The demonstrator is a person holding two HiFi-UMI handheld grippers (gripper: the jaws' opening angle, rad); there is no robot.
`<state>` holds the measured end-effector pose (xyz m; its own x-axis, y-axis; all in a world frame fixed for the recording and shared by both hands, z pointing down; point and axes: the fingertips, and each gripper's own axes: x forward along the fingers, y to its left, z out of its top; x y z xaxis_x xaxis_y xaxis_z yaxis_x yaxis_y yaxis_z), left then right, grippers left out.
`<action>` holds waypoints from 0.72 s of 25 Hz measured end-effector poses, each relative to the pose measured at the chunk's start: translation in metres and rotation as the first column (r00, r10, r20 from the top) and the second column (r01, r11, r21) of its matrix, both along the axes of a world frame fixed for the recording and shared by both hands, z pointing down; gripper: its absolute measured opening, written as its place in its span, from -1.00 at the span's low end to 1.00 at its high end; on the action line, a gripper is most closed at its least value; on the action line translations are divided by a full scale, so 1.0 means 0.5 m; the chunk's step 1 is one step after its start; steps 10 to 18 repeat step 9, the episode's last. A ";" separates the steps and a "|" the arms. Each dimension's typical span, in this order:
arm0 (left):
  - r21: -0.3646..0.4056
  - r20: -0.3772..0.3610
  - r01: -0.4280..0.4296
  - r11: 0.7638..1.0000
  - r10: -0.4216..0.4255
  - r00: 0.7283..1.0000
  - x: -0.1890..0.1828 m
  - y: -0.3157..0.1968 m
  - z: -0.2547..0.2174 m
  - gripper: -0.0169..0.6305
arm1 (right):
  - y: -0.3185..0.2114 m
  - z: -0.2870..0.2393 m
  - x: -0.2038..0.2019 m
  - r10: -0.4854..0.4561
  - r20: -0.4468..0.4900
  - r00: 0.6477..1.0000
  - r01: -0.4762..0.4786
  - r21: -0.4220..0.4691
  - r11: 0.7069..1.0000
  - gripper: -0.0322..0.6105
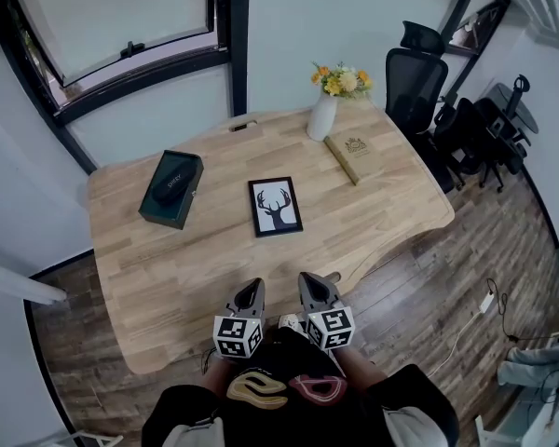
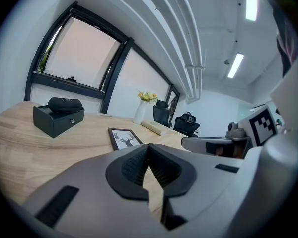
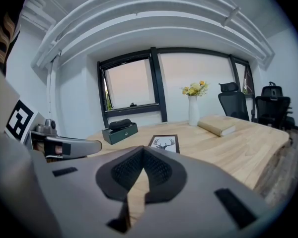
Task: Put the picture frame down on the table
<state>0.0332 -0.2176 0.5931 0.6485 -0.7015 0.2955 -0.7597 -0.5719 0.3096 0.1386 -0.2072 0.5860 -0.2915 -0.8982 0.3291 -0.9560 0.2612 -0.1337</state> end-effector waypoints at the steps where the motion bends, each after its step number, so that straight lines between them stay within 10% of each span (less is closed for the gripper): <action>1: 0.001 0.000 -0.002 1.000 0.002 1.000 0.002 -0.001 -0.001 -0.90 | -0.002 -0.005 0.002 0.004 -0.001 1.000 -0.004 0.003 1.000 -0.87; 18: -0.005 -0.007 -0.007 1.000 0.007 1.000 0.011 0.001 0.004 -0.90 | 0.008 0.002 0.011 0.008 -0.019 1.000 -0.008 -0.001 1.000 -0.87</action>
